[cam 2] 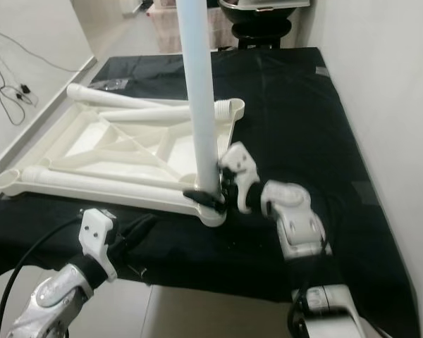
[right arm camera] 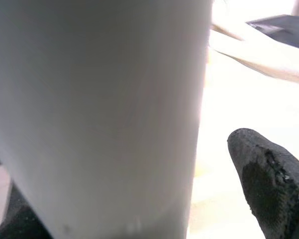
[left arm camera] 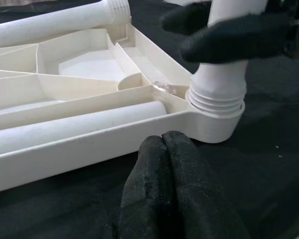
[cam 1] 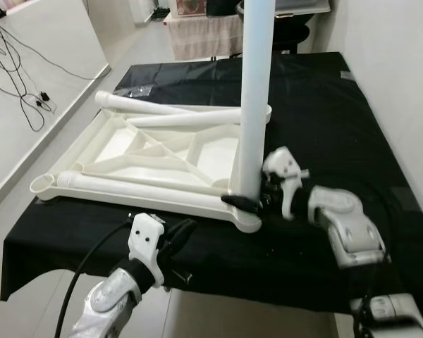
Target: Building children table
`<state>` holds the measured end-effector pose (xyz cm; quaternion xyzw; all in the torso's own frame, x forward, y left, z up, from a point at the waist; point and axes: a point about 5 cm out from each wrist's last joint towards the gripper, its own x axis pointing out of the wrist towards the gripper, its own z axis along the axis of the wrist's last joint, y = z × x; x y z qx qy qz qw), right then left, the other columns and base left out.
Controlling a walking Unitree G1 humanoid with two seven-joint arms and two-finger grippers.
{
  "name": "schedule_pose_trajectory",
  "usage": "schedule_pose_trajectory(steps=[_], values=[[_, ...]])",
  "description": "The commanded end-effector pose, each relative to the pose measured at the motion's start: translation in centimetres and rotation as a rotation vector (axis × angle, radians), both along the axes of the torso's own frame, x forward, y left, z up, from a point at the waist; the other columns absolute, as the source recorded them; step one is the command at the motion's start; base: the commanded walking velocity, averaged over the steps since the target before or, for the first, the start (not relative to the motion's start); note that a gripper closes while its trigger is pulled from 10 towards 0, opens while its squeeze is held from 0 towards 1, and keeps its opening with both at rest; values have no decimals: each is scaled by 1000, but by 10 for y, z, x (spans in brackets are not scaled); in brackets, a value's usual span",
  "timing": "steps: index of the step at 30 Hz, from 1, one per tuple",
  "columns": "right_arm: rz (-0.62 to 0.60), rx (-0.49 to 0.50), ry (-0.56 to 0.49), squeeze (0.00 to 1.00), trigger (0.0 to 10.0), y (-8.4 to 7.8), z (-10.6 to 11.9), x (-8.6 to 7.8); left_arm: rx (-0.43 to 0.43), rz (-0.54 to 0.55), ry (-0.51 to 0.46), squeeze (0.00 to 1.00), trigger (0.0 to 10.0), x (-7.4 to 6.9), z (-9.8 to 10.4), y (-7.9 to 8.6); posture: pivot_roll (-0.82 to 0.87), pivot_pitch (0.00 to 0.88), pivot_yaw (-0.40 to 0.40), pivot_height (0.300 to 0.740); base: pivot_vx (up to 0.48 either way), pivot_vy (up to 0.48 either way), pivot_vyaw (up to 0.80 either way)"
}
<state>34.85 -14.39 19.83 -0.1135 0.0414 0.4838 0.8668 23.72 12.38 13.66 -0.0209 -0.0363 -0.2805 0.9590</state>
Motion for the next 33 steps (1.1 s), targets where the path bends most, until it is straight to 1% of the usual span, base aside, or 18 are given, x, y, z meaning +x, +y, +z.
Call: schedule_pose_trajectory(steps=[1, 2, 3, 8, 10, 15, 16, 17, 19, 21, 22, 23, 24, 25, 26, 27, 28, 33], values=[[60, 10, 4, 0, 7961, 8, 0, 2, 14, 9, 19, 0, 10000, -2, -4, 2, 31, 144, 97, 740, 0, 0, 0], [83, 18, 4, 0, 7961, 9, 3, 5, 13, 9, 18, 0, 10000, -2, -4, 1, 35, 146, 94, 740, 0, 0, 0], [110, 29, 8, 0, 0, 10, 5, 8, 12, 9, 17, 0, 10000, -2, -4, 1, 37, 150, 93, 740, 0, 0, 0], [195, 25, 34, 0, 0, 8, 4, 9, 10, 8, 15, 0, 10000, -3, -3, 0, 35, 157, 92, 740, 0, 0, 0], [201, 25, 40, 0, 0, 7, 3, 9, 9, 8, 15, 0, 10000, -3, -3, 0, 35, 157, 92, 740, 0, 0, 0], [155, 3, 40, 0, 0, 1, -4, 9, 6, 6, 15, 0, 10000, -4, -3, 0, 33, 156, 93, 740, 0, 0, 0], [90, -11, 35, 0, 0, -3, -9, 10, 5, 5, 16, 0, 10000, -4, -3, 0, 22, 164, 90, 740, 0, 0, 0], [90, -11, 35, 0, 0, -3, -9, 10, 5, 5, 16, 0, 10000, -4, -3, 0, 22, 164, 90, 740, 0, 0, 0], [-158, -49, 54, 0, 0, -9, -33, 7, 6, 5, 16, 0, 10000, -3, -3, 1, 21, 169, 79, 740, 0, 0, 0], [-158, -49, 54, 0, 0, -9, -33, 7, 6, 5, 16, 0, 10000, -3, -3, 1, 21, 169, 79, 740, 0, 0, 0], [-477, -19, 76, 0, 0, -8, -52, -2, 9, 7, 15, 0, 10000, -3, -2, 3, 11, 179, 77, 740, 0, 0, 0], [-477, -19, 76, 0, 0, -8, -52, -2, 9, 7, 15, 0, 10000, -3, -2, 3, 11, 179, 77, 740, 0, 0, 0], [-678, -16, 106, 0, 0, 0, -69, -25, 14, 11, 13, 0, 10000, -1, -2, 6, 8, 186, 88, 740, 0, 0, 0], [-802, -8, 126, 0, 0, 6, -76, -44, 19, 14, 12, 0, 10000, 2, -2, 7, -12, 168, 98, 740, 0, 0, 0], [-802, -8, 126, 0, 0, 6, -76, -44, 19, 14, 12, 0, 10000, 2, -2, 7, -12, 168, 98, 740, 0, 0, 0], [-858, 1, 133, 0, 0, 10, -79, -54, 22, 16, 11, 0, 10000, 3, -2, 8, -16, 164, 100, 740, 0, 0, 0], [-831, -9, 107, 0, 0, 15, -76, -52, 23, 16, 12, 0, 10000, 6, -2, 8, -17, 156, 102, 740, 0, 0, 0], [-805, -28, 80, 0, 0, 16, -74, -41, 24, 12, 15, 0, 10000, 9, -4, 7, 4, 136, 85, 740, 0, 0, 0]])
